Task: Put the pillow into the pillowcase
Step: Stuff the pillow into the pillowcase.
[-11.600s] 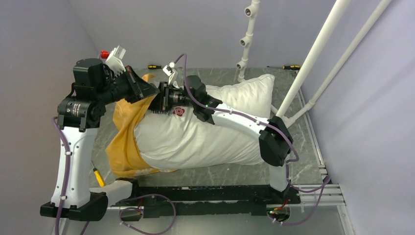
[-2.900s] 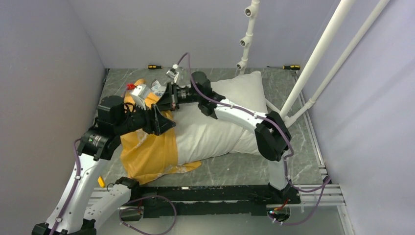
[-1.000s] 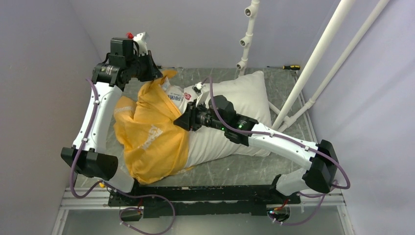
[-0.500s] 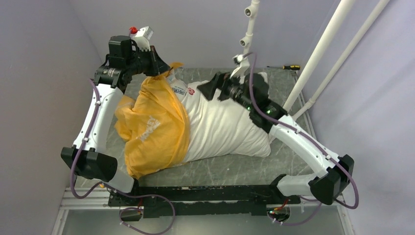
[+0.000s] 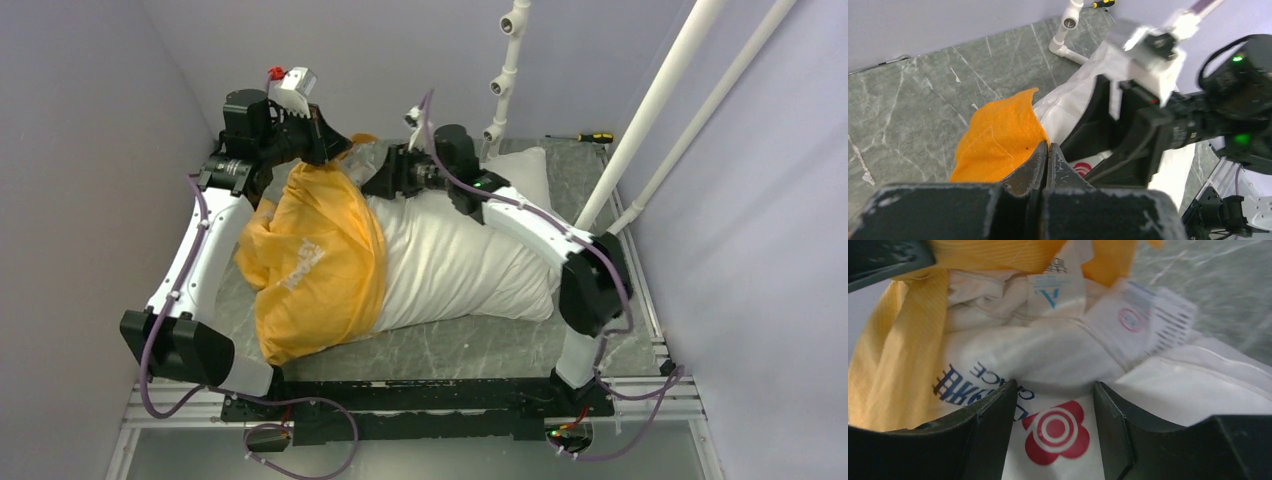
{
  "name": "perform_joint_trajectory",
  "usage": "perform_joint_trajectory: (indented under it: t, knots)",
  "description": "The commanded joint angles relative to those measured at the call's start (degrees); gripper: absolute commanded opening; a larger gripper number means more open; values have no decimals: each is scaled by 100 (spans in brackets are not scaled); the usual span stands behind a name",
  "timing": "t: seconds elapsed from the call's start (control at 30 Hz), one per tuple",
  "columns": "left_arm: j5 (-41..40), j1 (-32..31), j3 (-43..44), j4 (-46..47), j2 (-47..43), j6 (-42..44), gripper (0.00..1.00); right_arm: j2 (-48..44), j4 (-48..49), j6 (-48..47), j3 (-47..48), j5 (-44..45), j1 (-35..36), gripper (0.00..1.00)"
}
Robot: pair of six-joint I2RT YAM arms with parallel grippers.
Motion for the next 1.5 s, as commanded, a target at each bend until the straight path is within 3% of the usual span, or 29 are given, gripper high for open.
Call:
perform_joint_trajectory:
  t: [0.0, 0.13, 0.23, 0.3, 0.47, 0.53, 0.63, 0.7, 0.9, 1.0, 1.1, 1.2, 1.23, 1.27, 1.47]
  knots:
    - [543, -73, -235, 1174, -524, 85, 0, 449, 1313, 506, 644, -1636, 504, 61]
    - [230, 109, -662, 1395, -716, 95, 0, 380, 2022, 860, 350, -2139, 868, 57]
    - [401, 340, -922, 2034, -775, -215, 0, 145, 2946, 1434, -343, -2291, 993, 47]
    - [628, 354, -738, 2179, -634, -536, 0, 32, 3426, 1717, -797, -2198, 1019, 41]
    - [1156, 175, -99, 2671, -269, -1506, 0, 118, 4083, 2082, -1322, -1793, 1118, 43]
    - [1023, -190, 324, 2501, -209, -1405, 0, 124, 4070, 2062, -1278, -1477, 1125, 45]
    - [825, -978, 1584, 1437, 102, -875, 0, 137, 3847, 1851, -975, -1013, 1118, 49]
    - [298, -1492, 2259, 980, 218, -482, 0, 199, 3623, 1630, -699, -790, 1117, 51]
    - [1101, -1649, 3729, 724, 895, -1707, 0, 659, 3399, 1706, -150, -492, 997, 61]
    - [1201, -1649, 3211, 1006, 650, -1856, 0, 1011, 3161, 1928, -56, -423, 847, 64]
    - [208, -1600, 2415, 496, 123, -1007, 0, 753, 2988, 1986, -647, -298, 792, 75]
    - [-180, -1322, 1764, 153, -107, -576, 0, -93, 2107, 1620, -1399, 95, 795, 85]
    - [-74, -1139, 1531, 227, -120, -615, 0, -573, 1726, 1531, -1637, 300, 797, 96]
    - [10, -939, 1274, 364, -133, -668, 0, -921, 1420, 1428, -1866, 440, 800, 99]
    - [-657, -609, -138, 1298, -297, -461, 0, -3097, -1276, 728, -2472, 1956, 818, 100]
